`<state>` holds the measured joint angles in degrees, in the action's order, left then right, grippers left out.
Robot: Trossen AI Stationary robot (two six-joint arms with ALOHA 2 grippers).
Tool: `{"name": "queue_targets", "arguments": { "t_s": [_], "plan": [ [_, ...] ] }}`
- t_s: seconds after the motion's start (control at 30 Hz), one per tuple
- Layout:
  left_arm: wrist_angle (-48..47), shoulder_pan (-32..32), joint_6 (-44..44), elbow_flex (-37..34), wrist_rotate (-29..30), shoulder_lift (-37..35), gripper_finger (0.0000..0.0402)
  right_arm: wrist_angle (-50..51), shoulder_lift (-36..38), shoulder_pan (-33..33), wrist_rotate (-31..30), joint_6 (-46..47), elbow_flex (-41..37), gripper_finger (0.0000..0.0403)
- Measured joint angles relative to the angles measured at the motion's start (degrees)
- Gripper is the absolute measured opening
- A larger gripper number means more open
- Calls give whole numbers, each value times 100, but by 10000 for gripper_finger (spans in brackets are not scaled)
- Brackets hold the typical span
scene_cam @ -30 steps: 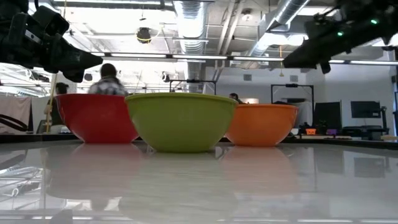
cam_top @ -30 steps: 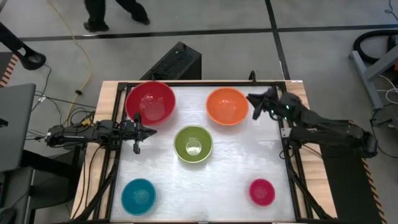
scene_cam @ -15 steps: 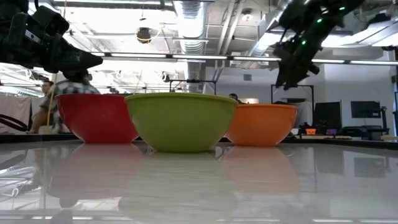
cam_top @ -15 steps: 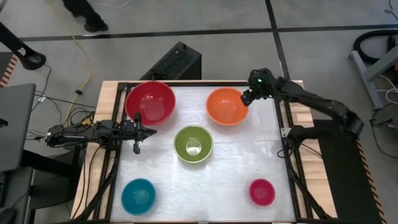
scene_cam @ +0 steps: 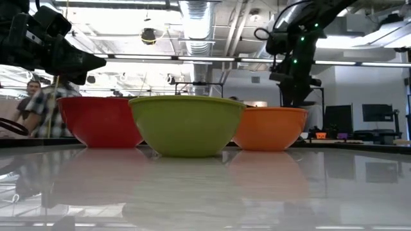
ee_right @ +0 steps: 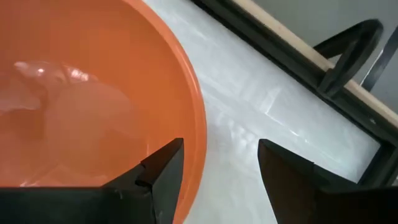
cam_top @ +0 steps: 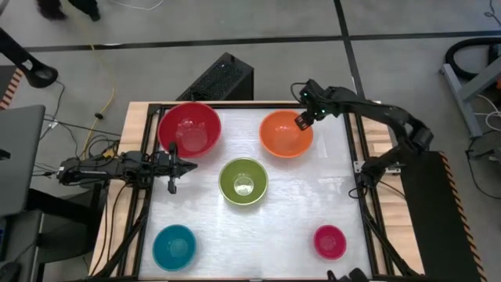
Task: Nest bowls inside each other
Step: Stack the orange bowl on top of the red bowl
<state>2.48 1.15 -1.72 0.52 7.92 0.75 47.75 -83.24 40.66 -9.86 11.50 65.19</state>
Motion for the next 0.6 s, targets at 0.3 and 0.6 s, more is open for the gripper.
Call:
{"name": "queue_targets", "arguments": {
  "t_s": [0.3, 0.6],
  "plan": [
    [0, 2, 0, -1, 0, -2, 0, 2, -436, 5, 72, -146, 22, 225],
    [2, 2, -2, -1, 0, -2, 0, 6, -1024, 118, 441, -144, 22, 211]
  ]
}}
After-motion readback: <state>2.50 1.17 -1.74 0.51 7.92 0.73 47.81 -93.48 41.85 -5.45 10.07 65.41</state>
